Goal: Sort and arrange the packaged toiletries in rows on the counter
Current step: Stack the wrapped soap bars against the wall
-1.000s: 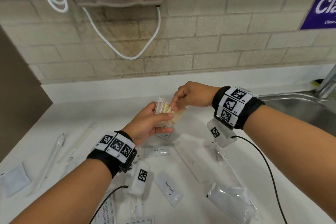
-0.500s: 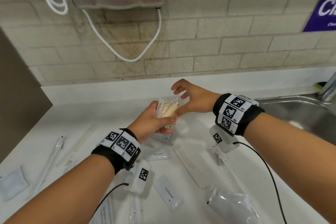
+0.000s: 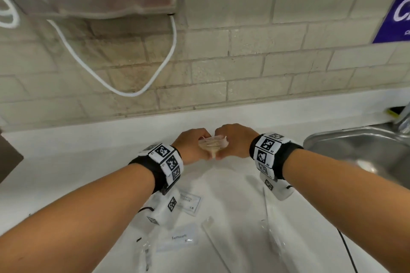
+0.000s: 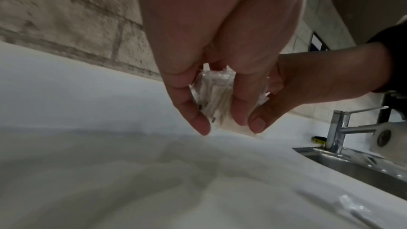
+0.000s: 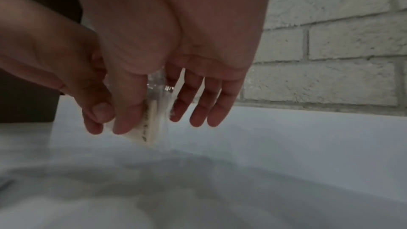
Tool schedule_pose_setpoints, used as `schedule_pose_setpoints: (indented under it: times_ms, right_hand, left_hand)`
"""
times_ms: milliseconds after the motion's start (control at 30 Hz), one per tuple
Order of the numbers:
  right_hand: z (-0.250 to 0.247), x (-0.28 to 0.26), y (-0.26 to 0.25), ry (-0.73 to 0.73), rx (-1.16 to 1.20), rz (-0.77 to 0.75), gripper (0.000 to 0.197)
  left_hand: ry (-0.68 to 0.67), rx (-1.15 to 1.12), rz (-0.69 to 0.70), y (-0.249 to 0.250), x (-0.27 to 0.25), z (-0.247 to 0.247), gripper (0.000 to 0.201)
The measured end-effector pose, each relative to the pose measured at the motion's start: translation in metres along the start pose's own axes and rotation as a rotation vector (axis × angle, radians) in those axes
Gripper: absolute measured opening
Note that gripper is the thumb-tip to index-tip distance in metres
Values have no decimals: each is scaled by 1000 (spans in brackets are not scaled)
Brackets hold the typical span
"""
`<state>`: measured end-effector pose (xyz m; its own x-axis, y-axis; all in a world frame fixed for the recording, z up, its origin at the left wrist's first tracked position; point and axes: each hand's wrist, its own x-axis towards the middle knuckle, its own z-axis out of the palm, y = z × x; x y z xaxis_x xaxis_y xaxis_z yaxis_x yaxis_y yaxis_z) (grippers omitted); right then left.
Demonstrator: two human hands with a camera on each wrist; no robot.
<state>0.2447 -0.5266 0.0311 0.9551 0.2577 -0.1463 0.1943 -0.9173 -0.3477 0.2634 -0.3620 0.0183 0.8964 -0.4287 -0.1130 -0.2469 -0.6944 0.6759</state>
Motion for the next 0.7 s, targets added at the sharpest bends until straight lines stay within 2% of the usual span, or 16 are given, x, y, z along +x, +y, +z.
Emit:
schedule_pose_setpoints:
  times_ms: [100,233,333,433,533,700]
  right_hand:
    - [2,24,12,-25,-78,50,37]
    - [5,57,29,-45,-76,81,37]
    - [10,72,37,-88,-73,84,45]
    - [20,77,42,-133,-77,65,34]
    - [26,76,44,-130,-35,55,34]
    - [28,71,46,-147,-4,21,52]
  left_hand:
    - [-4,93,14,-8,28,7,41]
    - [6,120,-19,-19,58,12,48]
    - [-37,172,-10,-23,72,15,46]
    - [-112,318,9,-25,79,22,45]
    - [-174,445,-16,-27,81,30,47]
    - [-200,469,-56,-25,82,35,55]
